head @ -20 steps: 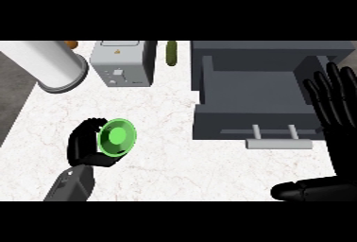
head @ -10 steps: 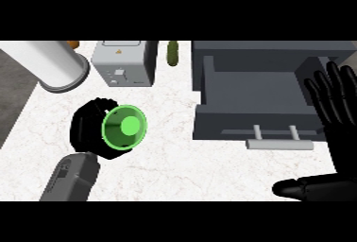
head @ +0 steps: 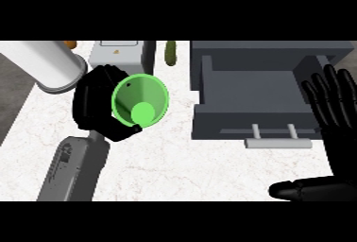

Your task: Pick up the cup, place it into the drawer and close the drawer

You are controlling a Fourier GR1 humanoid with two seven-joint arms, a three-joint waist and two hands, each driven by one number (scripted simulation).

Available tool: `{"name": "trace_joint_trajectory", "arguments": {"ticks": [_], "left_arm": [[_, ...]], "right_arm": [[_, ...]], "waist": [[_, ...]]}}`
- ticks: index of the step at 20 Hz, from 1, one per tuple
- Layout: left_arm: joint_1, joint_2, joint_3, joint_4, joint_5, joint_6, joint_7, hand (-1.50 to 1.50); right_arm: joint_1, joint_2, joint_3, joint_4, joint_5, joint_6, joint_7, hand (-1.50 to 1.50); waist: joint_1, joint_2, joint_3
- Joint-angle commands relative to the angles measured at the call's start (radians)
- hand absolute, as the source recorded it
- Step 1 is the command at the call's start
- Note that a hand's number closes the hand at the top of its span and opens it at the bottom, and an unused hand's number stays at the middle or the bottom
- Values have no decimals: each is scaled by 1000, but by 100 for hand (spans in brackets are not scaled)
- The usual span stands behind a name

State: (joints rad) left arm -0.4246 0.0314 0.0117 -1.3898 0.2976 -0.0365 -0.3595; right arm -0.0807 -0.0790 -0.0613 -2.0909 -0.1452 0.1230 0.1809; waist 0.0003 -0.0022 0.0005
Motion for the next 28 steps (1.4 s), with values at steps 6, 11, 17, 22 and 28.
{"name": "trace_joint_trajectory", "arguments": {"ticks": [6, 11, 17, 22, 28], "left_arm": [[-252, -31, -56, 18, -70, 189, 174, 150], [-391, -31, -78, 135, -74, 278, 163, 150], [-561, -30, -43, 273, -119, 272, 253, 150], [-628, -31, -87, 384, -90, 320, 216, 150], [-754, -31, -148, 612, 18, 395, 123, 150]], "right_arm": [[15, -27, -31, 11, -23, 37, -26, -150], [13, -58, -58, -9, -67, 65, 6, -150], [-23, -15, -18, -1, -17, 11, 6, -150], [-8, -14, -47, 41, -30, 20, -34, -150], [-7, 2, 11, 35, 17, 18, -37, -150]], "waist": [[-8, 2, 0], [-13, 3, 0], [-13, 3, 0], [-17, 5, 0], [-33, 8, 0]]}}
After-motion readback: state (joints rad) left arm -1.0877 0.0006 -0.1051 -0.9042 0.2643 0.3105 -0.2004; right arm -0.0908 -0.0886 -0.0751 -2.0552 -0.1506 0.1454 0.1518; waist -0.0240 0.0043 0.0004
